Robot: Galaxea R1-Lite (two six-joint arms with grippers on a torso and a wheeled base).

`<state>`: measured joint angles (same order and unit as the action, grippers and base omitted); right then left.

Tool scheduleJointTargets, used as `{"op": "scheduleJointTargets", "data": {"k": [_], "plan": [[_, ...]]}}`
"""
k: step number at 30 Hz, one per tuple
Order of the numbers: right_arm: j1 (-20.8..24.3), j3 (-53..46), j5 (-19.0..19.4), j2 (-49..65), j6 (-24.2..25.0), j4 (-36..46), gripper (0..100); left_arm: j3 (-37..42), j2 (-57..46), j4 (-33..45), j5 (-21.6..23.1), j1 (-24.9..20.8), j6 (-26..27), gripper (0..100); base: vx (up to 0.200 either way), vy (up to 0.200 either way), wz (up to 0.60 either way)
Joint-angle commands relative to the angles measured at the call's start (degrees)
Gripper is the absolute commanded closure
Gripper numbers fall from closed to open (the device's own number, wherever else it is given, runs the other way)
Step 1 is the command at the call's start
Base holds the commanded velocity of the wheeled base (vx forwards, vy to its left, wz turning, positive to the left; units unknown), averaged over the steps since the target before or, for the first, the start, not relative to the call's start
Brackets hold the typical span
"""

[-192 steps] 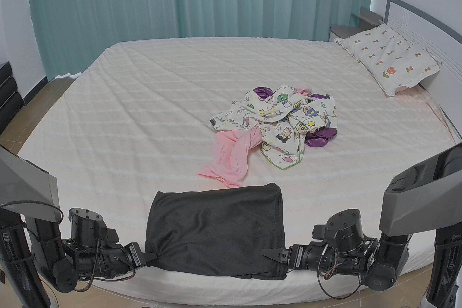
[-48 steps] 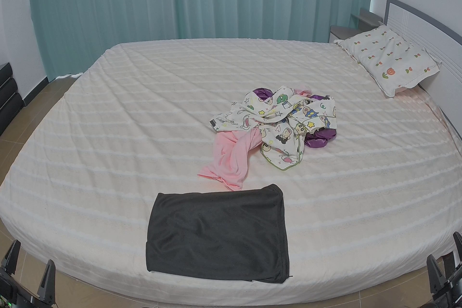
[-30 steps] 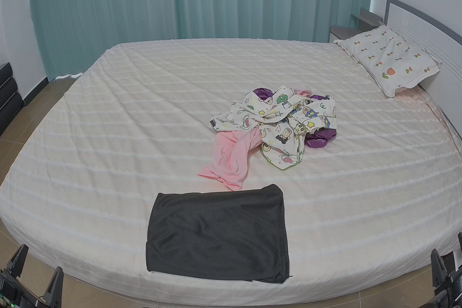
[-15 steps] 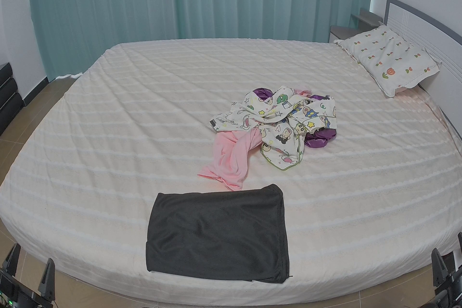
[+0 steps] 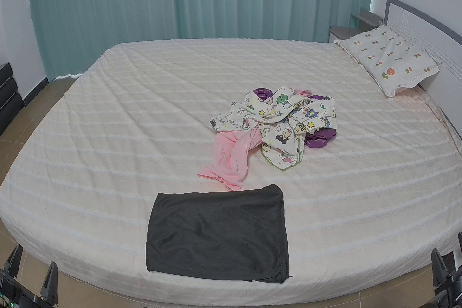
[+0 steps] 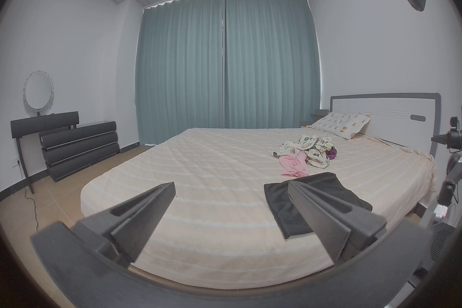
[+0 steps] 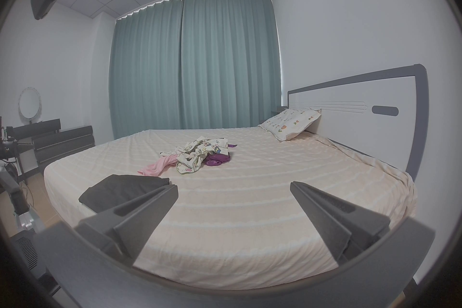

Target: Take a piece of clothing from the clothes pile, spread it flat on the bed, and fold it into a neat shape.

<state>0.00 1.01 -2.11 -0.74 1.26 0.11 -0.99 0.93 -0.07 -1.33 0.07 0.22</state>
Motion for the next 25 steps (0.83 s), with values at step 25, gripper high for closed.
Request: {"op": "scheduleJointTargets", "data": {"k": [25], "plan": [[0.0, -0.9, 0.3, 0.7, 0.1, 0.1, 0, 1.0, -0.8, 0.0, -0.1, 0.0, 0.0, 0, 0.000, 0.000, 0.00]]}}
